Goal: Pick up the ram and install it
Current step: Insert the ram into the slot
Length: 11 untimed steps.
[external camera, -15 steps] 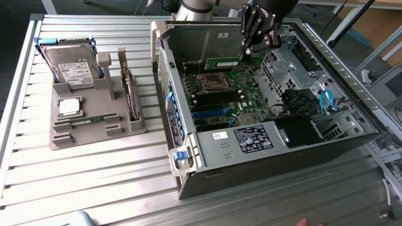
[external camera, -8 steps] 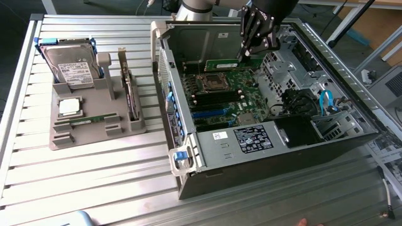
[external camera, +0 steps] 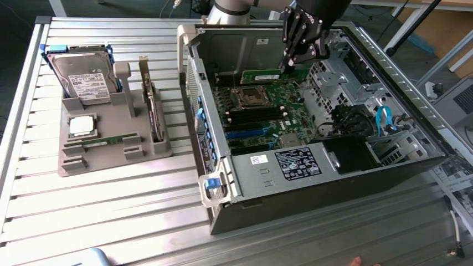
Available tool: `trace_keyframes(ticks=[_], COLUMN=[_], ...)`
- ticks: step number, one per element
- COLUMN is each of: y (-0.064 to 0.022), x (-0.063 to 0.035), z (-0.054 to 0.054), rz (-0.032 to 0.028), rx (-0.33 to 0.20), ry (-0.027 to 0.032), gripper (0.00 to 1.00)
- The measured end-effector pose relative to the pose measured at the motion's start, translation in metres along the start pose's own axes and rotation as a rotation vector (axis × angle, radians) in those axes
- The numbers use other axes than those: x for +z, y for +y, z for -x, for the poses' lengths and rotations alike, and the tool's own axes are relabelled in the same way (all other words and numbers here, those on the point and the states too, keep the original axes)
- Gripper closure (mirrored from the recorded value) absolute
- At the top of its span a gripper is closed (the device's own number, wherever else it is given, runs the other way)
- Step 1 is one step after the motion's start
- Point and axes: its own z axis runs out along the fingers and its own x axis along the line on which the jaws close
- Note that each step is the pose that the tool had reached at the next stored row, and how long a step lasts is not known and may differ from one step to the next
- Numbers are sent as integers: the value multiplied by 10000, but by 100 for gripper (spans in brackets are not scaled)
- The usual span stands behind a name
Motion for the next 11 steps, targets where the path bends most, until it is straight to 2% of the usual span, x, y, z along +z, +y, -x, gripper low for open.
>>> trace_keyframes(ticks=[11], y=[-4], x=[131], z=[-3], rz=[0], rx=[0], ry=[-1], gripper=[88])
